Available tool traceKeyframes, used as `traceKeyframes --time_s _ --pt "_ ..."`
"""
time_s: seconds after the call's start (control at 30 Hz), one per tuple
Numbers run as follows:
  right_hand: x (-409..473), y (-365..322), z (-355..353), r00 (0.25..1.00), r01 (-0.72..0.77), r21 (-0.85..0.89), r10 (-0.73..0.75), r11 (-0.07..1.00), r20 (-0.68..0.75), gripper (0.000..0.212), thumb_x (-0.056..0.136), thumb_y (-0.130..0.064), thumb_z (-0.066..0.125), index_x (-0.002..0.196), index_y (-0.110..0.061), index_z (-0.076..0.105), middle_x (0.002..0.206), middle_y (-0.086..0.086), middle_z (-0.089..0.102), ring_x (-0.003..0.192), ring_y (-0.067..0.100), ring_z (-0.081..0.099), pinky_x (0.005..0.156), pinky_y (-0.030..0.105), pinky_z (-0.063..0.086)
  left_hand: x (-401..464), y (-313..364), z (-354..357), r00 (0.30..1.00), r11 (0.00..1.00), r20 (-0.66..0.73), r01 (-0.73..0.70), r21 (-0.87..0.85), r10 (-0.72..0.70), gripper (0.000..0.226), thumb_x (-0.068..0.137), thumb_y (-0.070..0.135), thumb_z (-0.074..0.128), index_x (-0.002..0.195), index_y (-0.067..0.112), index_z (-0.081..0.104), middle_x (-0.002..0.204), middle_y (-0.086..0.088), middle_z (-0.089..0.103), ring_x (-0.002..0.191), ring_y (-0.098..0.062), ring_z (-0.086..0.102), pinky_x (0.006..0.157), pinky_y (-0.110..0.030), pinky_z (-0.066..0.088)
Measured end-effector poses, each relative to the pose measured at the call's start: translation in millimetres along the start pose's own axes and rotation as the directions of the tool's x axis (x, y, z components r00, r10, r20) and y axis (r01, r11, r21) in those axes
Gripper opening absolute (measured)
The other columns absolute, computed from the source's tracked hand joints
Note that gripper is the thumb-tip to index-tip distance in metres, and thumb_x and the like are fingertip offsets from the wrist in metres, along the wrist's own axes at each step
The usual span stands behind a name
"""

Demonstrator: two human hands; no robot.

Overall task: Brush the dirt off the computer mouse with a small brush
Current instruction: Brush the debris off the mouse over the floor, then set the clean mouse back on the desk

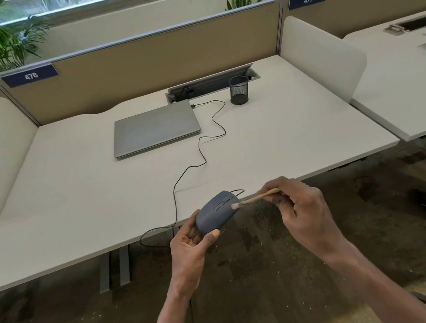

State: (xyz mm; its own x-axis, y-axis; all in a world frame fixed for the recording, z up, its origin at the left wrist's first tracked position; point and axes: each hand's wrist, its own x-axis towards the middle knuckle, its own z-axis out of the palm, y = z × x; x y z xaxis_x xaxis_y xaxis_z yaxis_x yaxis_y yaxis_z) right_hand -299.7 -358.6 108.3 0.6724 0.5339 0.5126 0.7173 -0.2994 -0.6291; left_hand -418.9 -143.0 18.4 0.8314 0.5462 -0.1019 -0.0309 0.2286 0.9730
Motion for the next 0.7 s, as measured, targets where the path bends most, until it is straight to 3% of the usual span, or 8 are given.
traceKeyframes --time_s 0.17,0.23,0.43,0.53,0.7 --pt "-21 7 2 0.996 0.009 -0.006 -0.009 1.0 0.093 0.017 0.092 -0.012 0.061 0.105 -0.016 0.07 0.092 -0.006 0.069 0.086 0.007 0.063 0.071 0.028 0.057 -1 1 14 1.0 1.0 -0.023 -0.02 -0.004 0.02 0.076 0.054 0.04 0.097 0.122 0.033 0.067 0.122 0.007 0.072 0.118 -0.013 0.068 0.088 -0.021 0.057" --pt "-28 16 -1 0.993 -0.032 -0.009 0.033 0.999 0.115 0.019 0.091 -0.007 0.065 0.105 -0.018 0.07 0.091 -0.007 0.068 0.085 0.009 0.063 0.07 0.029 0.057 -1 2 19 0.998 0.999 -0.036 -0.044 0.0 0.044 0.069 0.059 0.032 0.095 0.122 0.032 0.066 0.122 0.008 0.073 0.117 -0.012 0.068 0.089 -0.019 0.056" --pt "-27 40 -26 0.996 -0.081 0.04 0.079 0.996 0.049 0.024 0.088 -0.003 0.07 0.106 -0.018 0.07 0.094 -0.008 0.07 0.087 0.008 0.066 0.072 0.027 0.06 -6 -3 45 0.989 0.993 -0.092 -0.11 0.042 0.113 0.064 0.068 0.018 0.086 0.128 0.024 0.063 0.121 0.006 0.073 0.116 -0.013 0.069 0.09 -0.021 0.056" --pt "-24 55 -42 0.994 -0.107 0.057 0.107 0.993 0.006 0.024 0.087 -0.003 0.071 0.106 -0.018 0.07 0.094 -0.009 0.071 0.086 0.005 0.067 0.072 0.019 0.057 -11 -5 67 0.97 0.984 -0.174 -0.162 0.069 0.172 0.069 0.07 0.016 0.086 0.134 0.013 0.06 0.119 0.006 0.074 0.113 -0.015 0.07 0.09 -0.021 0.056" --pt "-24 80 -66 0.989 -0.149 0.067 0.15 0.987 -0.013 0.025 0.087 -0.002 0.07 0.108 -0.016 0.069 0.088 -0.01 0.068 0.074 -0.008 0.062 0.059 0.003 0.045 -18 -1 104 0.91 0.958 -0.303 -0.267 0.099 0.285 0.061 0.071 0.019 0.085 0.127 0.027 0.061 0.115 0.009 0.074 0.11 -0.011 0.071 0.087 -0.018 0.057"
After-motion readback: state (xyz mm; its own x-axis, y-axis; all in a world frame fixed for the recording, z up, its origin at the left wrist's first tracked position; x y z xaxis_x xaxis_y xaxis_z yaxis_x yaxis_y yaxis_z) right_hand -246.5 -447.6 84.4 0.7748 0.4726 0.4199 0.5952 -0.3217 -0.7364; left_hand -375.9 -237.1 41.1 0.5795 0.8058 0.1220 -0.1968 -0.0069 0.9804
